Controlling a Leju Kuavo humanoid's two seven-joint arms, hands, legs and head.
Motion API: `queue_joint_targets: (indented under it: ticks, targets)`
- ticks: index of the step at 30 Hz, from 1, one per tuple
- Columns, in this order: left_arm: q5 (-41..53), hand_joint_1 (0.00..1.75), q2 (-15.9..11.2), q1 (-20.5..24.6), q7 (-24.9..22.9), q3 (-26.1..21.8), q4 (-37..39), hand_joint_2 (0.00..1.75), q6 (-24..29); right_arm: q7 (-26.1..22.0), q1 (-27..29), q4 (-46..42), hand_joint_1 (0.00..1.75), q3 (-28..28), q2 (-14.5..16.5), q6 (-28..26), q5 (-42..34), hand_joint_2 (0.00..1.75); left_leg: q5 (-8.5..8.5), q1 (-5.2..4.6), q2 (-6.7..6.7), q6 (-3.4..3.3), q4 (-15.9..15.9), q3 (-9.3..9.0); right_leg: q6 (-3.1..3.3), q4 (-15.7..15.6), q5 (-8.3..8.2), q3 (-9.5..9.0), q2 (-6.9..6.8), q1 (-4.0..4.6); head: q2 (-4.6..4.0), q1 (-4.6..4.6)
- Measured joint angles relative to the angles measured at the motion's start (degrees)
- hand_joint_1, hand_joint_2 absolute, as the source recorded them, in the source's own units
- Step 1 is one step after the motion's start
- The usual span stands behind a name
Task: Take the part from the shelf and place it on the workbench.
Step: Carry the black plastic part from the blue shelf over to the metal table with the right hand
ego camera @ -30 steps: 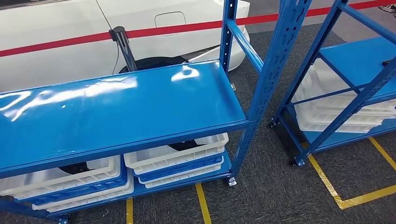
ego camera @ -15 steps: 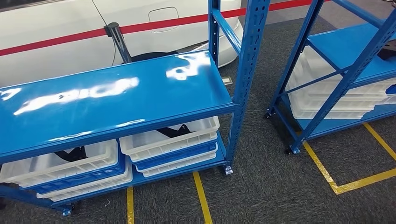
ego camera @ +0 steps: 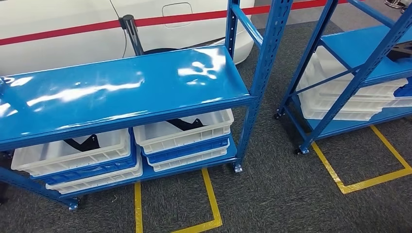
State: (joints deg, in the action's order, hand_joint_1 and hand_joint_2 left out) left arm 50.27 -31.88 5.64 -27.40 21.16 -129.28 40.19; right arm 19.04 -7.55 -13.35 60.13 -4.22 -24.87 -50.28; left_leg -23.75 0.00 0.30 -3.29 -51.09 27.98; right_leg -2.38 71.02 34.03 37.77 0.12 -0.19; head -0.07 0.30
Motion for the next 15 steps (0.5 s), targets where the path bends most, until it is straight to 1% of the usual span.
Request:
queue_joint_targets:
  ticks: [1, 2, 3, 4, 5, 6, 7, 8, 9, 10, 11, 12, 13, 14, 15]
  targets:
    - [0.26, 1.75, 0.01, 0.00, -0.12, 0.18, 0.00, 1.75, 0.00, -0.01, 0.00, 0.00, 0.00, 0.00, 0.00, 0.01, -0.01, 0.00, 0.45, -0.05, 0.02, 0.06, -0.17, 0.71, -0.03, 1.25, -0.60, -0.40, 0.00, 0.00, 0.00, 0.01]
    - [0.49, 1.75, 0.01, 0.02, -0.26, 0.34, 0.00, 1.75, 0.00, -0.01, 0.00, 0.00, 0.00, 0.00, -0.01, 0.01, -0.01, 0.00, 0.81, -0.06, 0.03, 0.17, -0.43, 1.38, -0.01, 0.28, -2.19, -1.83, -0.01, -0.01, 0.00, 0.01]
    - [0.73, 1.75, 0.01, 0.07, -0.52, 0.50, 0.00, 1.75, 0.00, -0.01, -0.01, 0.00, 0.00, 0.00, -0.01, 0.02, -0.01, 0.00, 1.08, -0.05, 0.03, 0.31, -0.80, 1.98, 0.06, -2.80, -3.99, -4.25, -0.03, -0.02, 0.00, 0.01]
    - [0.94, 1.75, 0.01, 0.16, -0.83, 0.64, 0.00, 1.75, 0.00, 0.00, -0.02, 0.00, 0.00, 0.00, -0.02, 0.02, -0.01, 0.00, 1.26, -0.10, 0.03, 0.47, -1.29, 2.56, 0.15, -7.05, -5.18, -7.23, -0.06, -0.02, 0.00, 0.02]
    - [1.11, 1.75, 0.01, 0.26, -1.12, 0.76, 0.00, 1.75, 0.00, 0.01, -0.03, 0.00, 0.00, 0.00, -0.04, 0.02, -0.01, 0.00, 1.42, -0.15, 0.03, 0.68, -1.88, 3.13, 0.33, -11.41, -5.60, -9.94, -0.07, 0.01, 0.00, 0.00]
    - [1.23, 1.75, 0.01, 0.39, -1.38, 0.86, 0.00, 1.75, 0.00, 0.02, -0.05, 0.00, 0.00, 0.00, -0.04, 0.01, -0.01, 0.00, 1.63, -0.21, 0.06, 0.96, -2.43, 3.64, 0.50, -14.69, -5.49, -11.78, -0.05, 0.07, 0.00, -0.01]
    - [1.28, 1.75, 0.01, 0.55, -1.60, 0.96, 0.00, 1.75, 0.00, 0.02, -0.06, 0.00, 0.00, 0.00, -0.04, 0.01, -0.01, 0.00, 1.91, -0.28, 0.10, 1.27, -2.83, 4.12, 0.70, -16.49, -5.14, -12.60, 0.01, 0.18, 0.00, -0.01]
    - [1.30, 1.75, 0.01, 0.69, -1.80, 1.08, 0.00, 1.75, 0.00, 0.02, -0.07, 0.00, 0.00, 0.00, -0.04, 0.00, -0.01, 0.00, 2.26, -0.27, 0.14, 1.61, -3.07, 4.49, 0.98, -17.12, -5.04, -12.55, 0.08, 0.28, 0.00, -0.02]
    - [1.30, 1.75, 0.00, 0.82, -2.01, 1.21, 0.00, 1.75, 0.00, 0.02, -0.07, 0.00, 0.00, 0.00, 0.06, 0.01, -0.01, 0.00, 2.42, -0.21, 0.16, 1.93, -3.23, 4.82, 1.35, -17.11, -5.27, -12.15, 0.05, 0.22, -0.01, -0.01]
    - [1.27, 1.75, -0.02, 0.95, -2.21, 1.33, 0.00, 1.75, 0.00, 0.02, -0.09, 0.00, 0.00, 0.00, 0.11, 0.01, -0.01, 0.00, 1.79, -0.13, 0.15, 2.27, -3.81, 5.24, 1.82, -17.11, -5.65, -11.71, 0.01, 0.13, -0.01, -0.05]
    - [1.24, 1.75, -0.05, 1.04, -2.32, 1.42, 0.00, 1.75, 0.00, 0.02, -0.12, 0.00, 0.00, 0.00, 0.15, 0.01, -0.01, 0.00, 0.17, 0.00, 0.11, 2.64, -5.36, 5.92, 2.35, -17.15, -6.14, -11.20, -0.12, -0.01, -0.01, -0.12]
    - [1.20, 1.75, -0.08, 1.12, -2.37, 1.49, 0.00, 1.75, 0.00, 0.02, -0.14, 0.00, 0.00, 0.00, 0.18, 0.01, -0.01, 0.00, -2.29, 0.17, 0.08, 3.05, -8.04, 6.88, 2.76, -17.19, -6.68, -10.60, -0.24, -0.14, -0.01, -0.18]
    - [1.17, 1.75, -0.10, 1.19, -2.41, 1.56, 0.00, 1.75, 0.00, 0.02, -0.16, 0.00, 0.00, 0.00, 0.14, 0.01, 0.00, 0.00, -5.19, 0.33, 0.06, 3.48, -11.77, 8.00, 3.00, -17.17, -7.23, -9.94, -0.31, -0.14, 0.00, -0.25]
    - [1.15, 1.75, -0.11, 1.21, -2.42, 1.63, 0.01, 1.75, 0.00, 0.02, -0.15, 0.00, 0.00, 0.00, 0.14, 0.00, 0.01, 0.00, -7.55, 0.50, 0.06, 3.80, -15.76, 9.07, 3.10, -17.14, -7.77, -9.25, -0.38, -0.13, 0.00, -0.27]
    - [1.12, 1.75, -0.11, 1.21, -2.43, 1.71, 0.01, 1.75, 0.00, 0.02, -0.14, 0.00, 0.00, 0.00, 0.15, 0.00, 0.01, 0.00, -8.78, 0.63, 0.06, 4.03, -18.91, 9.64, 3.06, -17.12, -8.30, -8.55, -0.41, -0.12, 0.00, -0.28]
